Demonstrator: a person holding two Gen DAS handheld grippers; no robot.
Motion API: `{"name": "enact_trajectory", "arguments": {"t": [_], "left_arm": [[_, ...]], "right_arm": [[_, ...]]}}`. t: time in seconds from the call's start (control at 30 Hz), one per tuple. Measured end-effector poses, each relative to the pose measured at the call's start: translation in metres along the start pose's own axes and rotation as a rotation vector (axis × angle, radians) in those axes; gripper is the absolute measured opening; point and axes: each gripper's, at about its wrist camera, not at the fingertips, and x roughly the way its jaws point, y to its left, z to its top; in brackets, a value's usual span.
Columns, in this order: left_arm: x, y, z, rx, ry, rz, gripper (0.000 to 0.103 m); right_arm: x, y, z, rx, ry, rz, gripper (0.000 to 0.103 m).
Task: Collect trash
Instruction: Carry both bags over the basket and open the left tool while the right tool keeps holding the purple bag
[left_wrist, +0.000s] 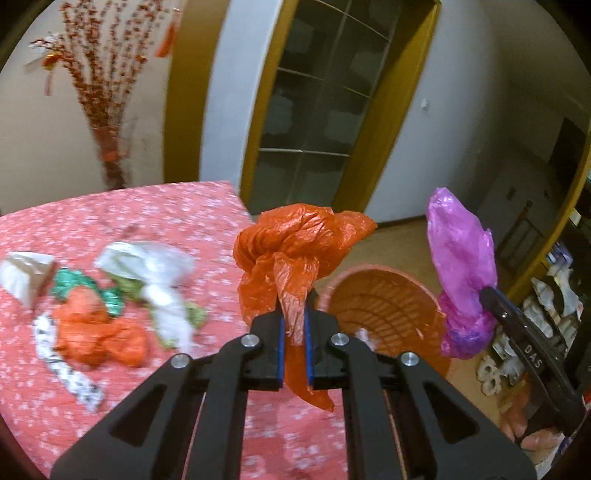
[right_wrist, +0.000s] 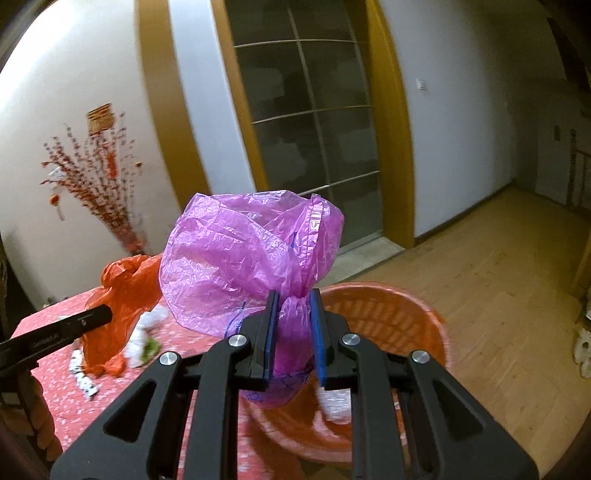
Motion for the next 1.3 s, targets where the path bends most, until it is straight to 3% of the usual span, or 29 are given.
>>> {"name": "enact_trajectory", "arguments": {"t": [0.5,1.03,1.1,1.17,1.3], "left_arm": [[0.069,-0.063,-0.018,0.057,0.114,-0.097,0.009],[0.106,-0.086,-0.037,0.083,0.198,-0.135,0.011],[0.109,-0.086,-0.04,0.089,0.208,-0.13,0.015],[0.112,-0.085,-0.043,0.091,0.213,-0.121,0.028],[0.112,-0.078,-0.047,0.09,0.213,-0.088,0.042]], "right_arm": [[0.022,-0.049,-0.008,0.06,0.037,-0.125,0.017],[0.039,-0.059,-0.012,0.105,0.079,-0.127,0.017],[0.042,-0.059,-0.014,0.108,0.093,-0.114,0.018],[0.045,-0.058,-0.016,0.106,0.107,-0.103,0.021],[0.048,-0.057,-0.021,0.102,0.124,-0.097,0.035]]}}
